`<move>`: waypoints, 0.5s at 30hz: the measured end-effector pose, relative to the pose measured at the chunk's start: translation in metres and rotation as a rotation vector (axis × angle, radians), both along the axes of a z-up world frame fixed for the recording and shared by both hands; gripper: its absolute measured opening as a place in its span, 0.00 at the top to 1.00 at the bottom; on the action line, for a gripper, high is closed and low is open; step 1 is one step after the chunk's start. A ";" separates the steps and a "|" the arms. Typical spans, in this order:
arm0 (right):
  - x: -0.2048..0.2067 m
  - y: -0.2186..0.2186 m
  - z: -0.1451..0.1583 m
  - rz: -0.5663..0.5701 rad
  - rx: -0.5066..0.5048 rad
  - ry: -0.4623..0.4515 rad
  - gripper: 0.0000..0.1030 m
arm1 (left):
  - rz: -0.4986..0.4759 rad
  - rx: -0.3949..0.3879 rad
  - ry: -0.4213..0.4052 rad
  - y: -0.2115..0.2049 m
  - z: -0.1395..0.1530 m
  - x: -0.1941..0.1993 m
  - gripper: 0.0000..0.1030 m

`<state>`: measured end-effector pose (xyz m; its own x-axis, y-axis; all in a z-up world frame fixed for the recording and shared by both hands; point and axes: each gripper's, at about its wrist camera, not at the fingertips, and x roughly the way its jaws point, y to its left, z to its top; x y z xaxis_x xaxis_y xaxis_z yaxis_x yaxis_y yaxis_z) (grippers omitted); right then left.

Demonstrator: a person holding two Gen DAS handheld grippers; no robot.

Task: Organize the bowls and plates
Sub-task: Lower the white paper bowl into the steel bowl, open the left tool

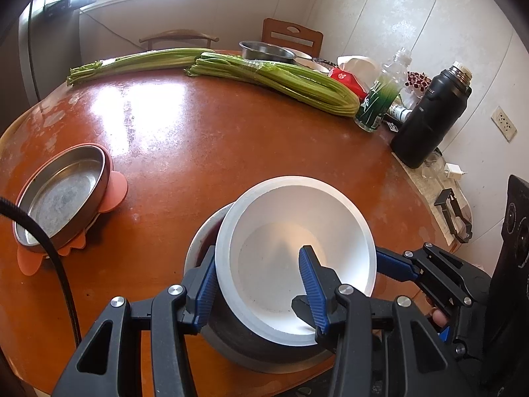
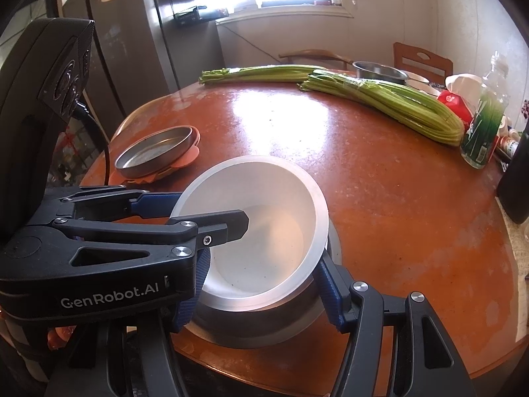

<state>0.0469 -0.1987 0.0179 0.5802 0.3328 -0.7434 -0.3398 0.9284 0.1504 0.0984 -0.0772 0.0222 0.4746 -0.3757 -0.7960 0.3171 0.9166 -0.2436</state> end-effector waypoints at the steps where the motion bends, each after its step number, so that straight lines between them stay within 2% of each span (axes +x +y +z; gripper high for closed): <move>1: 0.000 0.001 0.000 0.001 -0.003 -0.001 0.37 | -0.001 0.001 -0.001 0.000 0.000 0.000 0.54; 15: 0.000 0.003 0.002 0.002 -0.031 -0.016 0.37 | 0.004 -0.012 0.001 0.006 0.000 -0.001 0.54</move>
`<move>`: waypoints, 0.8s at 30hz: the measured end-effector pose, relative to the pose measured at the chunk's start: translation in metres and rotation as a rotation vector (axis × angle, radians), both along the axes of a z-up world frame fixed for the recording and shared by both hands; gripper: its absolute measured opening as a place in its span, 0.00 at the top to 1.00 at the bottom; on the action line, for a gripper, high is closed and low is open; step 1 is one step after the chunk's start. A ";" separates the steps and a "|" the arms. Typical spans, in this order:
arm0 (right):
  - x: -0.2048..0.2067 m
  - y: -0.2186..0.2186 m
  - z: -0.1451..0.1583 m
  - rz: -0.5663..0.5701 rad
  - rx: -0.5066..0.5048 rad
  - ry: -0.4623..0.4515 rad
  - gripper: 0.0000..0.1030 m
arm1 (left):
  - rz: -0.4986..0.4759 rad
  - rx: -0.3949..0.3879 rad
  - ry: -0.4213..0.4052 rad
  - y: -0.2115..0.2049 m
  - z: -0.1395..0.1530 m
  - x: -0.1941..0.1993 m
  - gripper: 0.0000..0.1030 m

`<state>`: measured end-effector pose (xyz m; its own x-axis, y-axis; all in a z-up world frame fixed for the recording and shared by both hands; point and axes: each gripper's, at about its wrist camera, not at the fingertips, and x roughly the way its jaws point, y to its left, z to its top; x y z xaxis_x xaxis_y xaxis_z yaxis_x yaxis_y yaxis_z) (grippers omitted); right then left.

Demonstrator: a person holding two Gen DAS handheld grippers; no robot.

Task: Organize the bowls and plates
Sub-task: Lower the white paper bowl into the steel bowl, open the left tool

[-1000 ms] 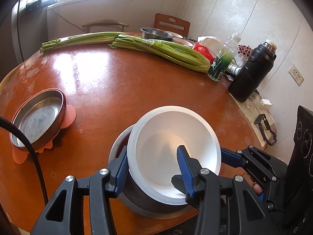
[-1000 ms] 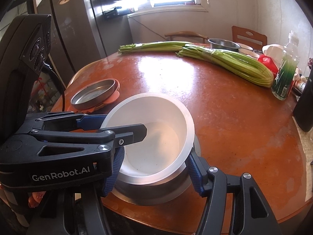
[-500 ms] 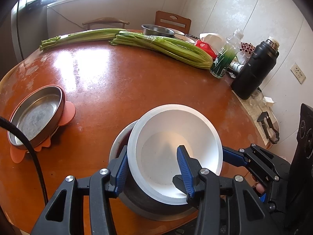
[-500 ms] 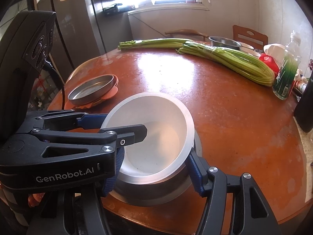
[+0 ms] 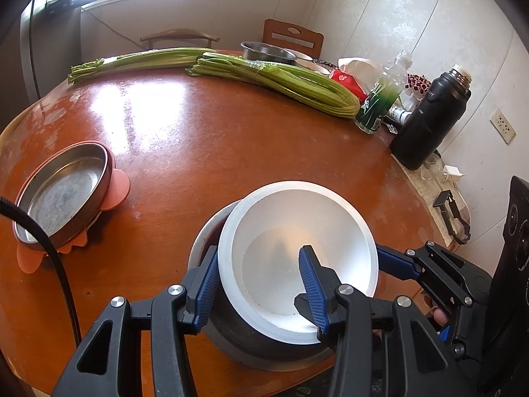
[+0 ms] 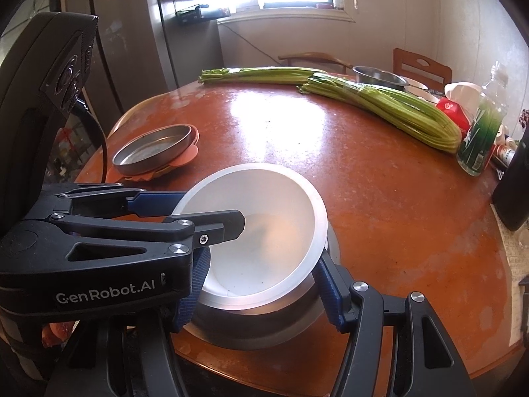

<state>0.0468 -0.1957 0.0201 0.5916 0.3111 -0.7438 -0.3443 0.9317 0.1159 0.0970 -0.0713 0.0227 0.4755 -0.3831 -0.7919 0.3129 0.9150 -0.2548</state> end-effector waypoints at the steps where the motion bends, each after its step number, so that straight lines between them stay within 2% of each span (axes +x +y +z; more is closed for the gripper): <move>1: 0.000 0.000 0.000 0.000 -0.001 -0.001 0.37 | 0.000 -0.001 0.000 0.000 0.000 0.000 0.54; 24: 0.002 -0.002 0.005 -0.008 -0.037 -0.027 0.37 | 0.012 -0.013 -0.001 0.006 0.004 0.001 0.54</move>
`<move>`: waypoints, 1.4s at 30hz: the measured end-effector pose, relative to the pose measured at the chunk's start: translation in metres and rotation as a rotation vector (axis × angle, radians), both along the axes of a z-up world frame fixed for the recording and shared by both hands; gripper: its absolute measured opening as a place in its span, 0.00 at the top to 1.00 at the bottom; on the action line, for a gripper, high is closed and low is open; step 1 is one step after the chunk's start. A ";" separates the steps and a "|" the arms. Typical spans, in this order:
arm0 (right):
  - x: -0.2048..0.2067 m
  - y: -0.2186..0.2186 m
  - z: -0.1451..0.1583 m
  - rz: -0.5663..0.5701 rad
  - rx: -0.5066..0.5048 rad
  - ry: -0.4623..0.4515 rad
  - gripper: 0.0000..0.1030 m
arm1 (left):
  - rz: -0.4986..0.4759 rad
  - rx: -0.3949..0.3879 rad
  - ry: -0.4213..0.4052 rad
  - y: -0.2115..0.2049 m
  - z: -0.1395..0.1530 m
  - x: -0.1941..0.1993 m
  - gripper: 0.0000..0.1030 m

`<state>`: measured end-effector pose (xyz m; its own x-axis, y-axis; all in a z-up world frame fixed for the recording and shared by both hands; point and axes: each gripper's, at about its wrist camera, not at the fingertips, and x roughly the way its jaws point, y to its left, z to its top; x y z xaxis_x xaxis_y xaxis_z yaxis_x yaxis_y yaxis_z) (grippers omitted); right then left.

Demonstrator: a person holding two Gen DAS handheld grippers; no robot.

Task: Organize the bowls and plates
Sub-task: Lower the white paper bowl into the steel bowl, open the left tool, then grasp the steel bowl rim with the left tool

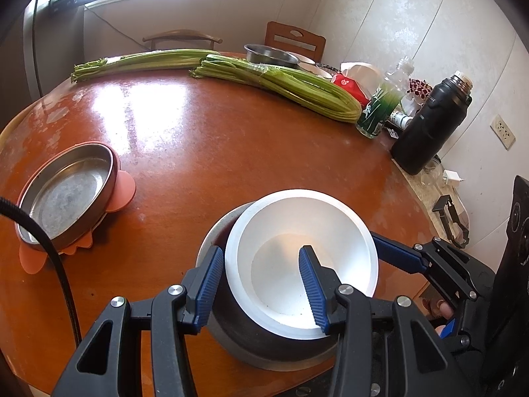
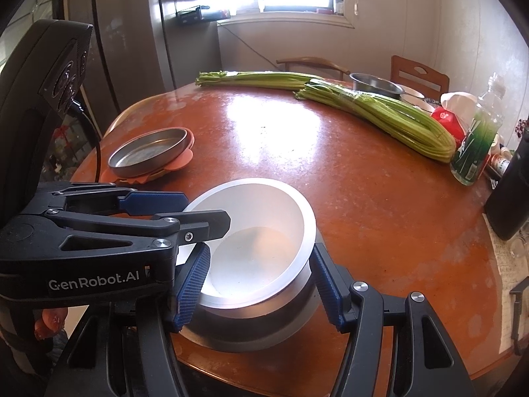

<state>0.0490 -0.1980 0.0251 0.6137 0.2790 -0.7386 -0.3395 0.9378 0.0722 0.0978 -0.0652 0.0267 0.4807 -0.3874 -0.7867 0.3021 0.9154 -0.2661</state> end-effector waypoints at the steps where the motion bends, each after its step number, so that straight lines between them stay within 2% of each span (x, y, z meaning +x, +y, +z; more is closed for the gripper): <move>1: 0.000 0.000 0.001 -0.003 -0.004 -0.005 0.37 | 0.001 -0.002 -0.001 0.001 0.000 0.000 0.54; 15: -0.002 0.000 0.010 -0.005 -0.022 -0.046 0.37 | 0.017 -0.013 -0.022 0.007 0.009 -0.004 0.54; 19: -0.003 -0.002 0.017 -0.004 -0.018 -0.079 0.37 | 0.030 -0.002 -0.065 0.012 0.017 -0.009 0.54; 29: 0.003 -0.012 0.030 -0.022 0.001 -0.116 0.32 | 0.074 0.004 -0.084 0.025 0.024 -0.013 0.54; 42: 0.016 -0.030 -0.002 -0.069 0.076 0.017 0.32 | 0.082 0.022 -0.019 0.019 -0.001 -0.008 0.52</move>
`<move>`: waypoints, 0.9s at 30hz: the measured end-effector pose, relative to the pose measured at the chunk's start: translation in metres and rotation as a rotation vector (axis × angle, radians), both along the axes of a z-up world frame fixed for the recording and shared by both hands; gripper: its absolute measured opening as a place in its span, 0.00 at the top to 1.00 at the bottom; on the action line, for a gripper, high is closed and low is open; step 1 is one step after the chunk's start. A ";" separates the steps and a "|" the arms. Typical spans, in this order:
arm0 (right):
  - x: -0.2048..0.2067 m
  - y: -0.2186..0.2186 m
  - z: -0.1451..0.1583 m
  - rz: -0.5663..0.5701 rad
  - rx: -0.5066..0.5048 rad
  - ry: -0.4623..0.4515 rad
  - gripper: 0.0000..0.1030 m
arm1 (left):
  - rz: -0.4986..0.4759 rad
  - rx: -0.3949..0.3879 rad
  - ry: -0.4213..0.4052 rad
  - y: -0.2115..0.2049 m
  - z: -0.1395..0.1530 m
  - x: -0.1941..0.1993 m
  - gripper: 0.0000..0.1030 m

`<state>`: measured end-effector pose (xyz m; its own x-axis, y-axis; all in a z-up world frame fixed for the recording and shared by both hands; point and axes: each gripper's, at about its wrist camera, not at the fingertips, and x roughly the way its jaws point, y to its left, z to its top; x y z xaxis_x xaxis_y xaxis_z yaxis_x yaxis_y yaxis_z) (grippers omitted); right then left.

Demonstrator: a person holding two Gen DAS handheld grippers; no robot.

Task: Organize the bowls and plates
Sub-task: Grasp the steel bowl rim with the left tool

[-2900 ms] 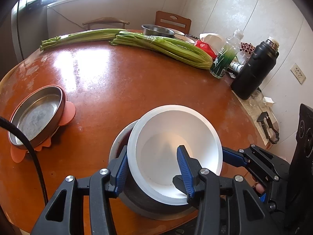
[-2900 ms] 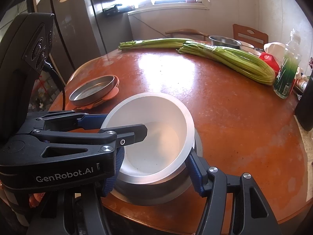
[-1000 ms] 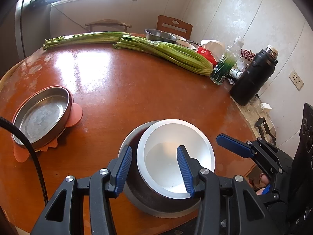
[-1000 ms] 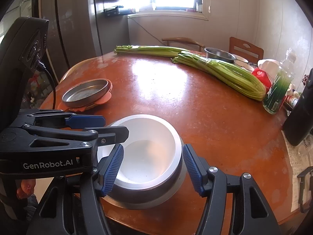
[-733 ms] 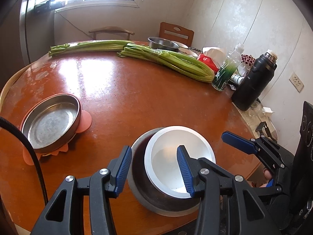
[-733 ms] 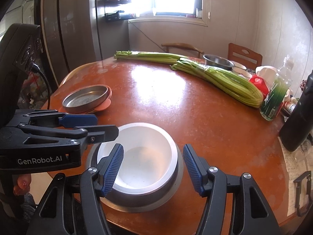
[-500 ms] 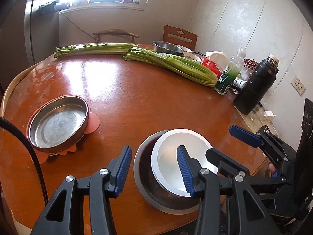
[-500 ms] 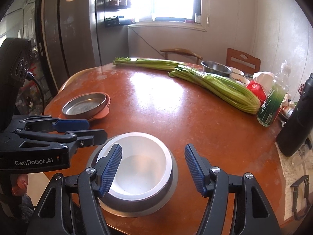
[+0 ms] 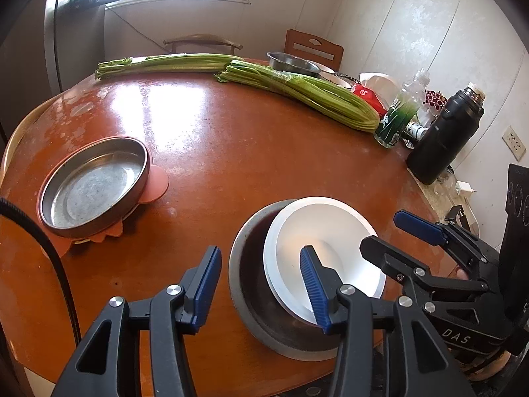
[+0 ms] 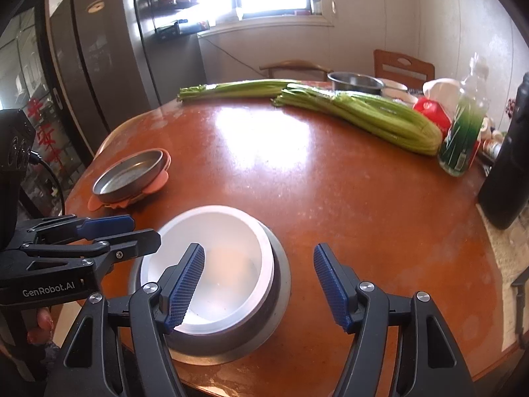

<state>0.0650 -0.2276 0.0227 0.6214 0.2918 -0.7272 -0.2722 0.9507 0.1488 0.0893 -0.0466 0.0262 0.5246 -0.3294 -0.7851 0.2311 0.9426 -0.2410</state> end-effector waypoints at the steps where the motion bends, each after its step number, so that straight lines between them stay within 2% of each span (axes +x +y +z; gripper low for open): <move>1: 0.000 -0.001 -0.002 0.002 0.004 0.010 0.32 | 0.000 0.000 0.004 0.000 -0.001 0.000 0.52; 27: 0.001 0.000 -0.030 0.023 0.055 0.123 0.31 | 0.002 0.026 0.063 -0.008 -0.025 0.010 0.50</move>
